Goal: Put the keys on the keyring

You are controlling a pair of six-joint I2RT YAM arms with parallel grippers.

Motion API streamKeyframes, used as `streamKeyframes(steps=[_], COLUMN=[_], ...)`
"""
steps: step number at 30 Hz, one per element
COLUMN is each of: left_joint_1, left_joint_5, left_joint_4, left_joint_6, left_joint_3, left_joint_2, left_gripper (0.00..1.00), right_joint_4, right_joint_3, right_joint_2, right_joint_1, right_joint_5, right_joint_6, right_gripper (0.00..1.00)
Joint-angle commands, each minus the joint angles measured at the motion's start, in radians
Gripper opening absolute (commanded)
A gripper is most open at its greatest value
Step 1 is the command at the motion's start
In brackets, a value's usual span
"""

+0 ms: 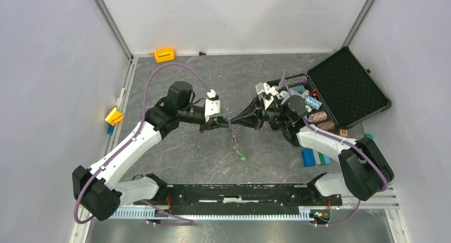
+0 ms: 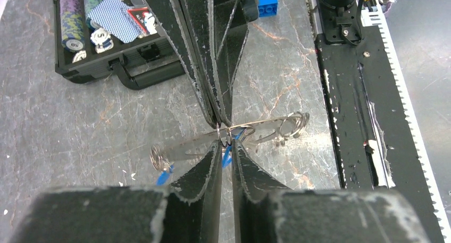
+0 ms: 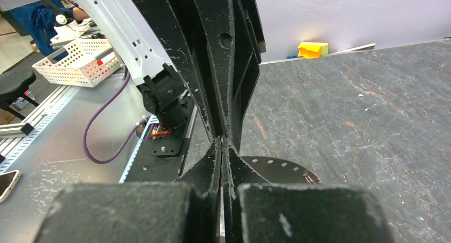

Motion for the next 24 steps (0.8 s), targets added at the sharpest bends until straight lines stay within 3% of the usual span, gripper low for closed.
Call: streamKeyframes(steps=[1, 12, 21, 24], left_joint_1=[-0.002, -0.002, -0.002, -0.003], left_joint_5=[0.054, 0.062, 0.068, 0.071], left_joint_4=[0.049, 0.08, 0.087, 0.087], left_joint_6=[-0.023, -0.054, -0.071, -0.073], left_joint_3=[0.043, 0.03, 0.033, 0.031], left_joint_2=[0.01, 0.009, 0.009, 0.009], left_gripper=[0.16, 0.08, 0.18, 0.17], right_joint_4=[0.063, 0.036, 0.017, 0.011], right_joint_3=[0.041, 0.039, 0.044, 0.045], right_joint_2=[-0.002, -0.01, -0.011, -0.011], right_joint_1=[0.001, 0.001, 0.001, 0.001], right_joint_5=[0.002, 0.006, 0.007, 0.007], right_joint_6=[0.001, -0.021, -0.032, -0.038], right_gripper=[0.0, 0.0, 0.0, 0.0])
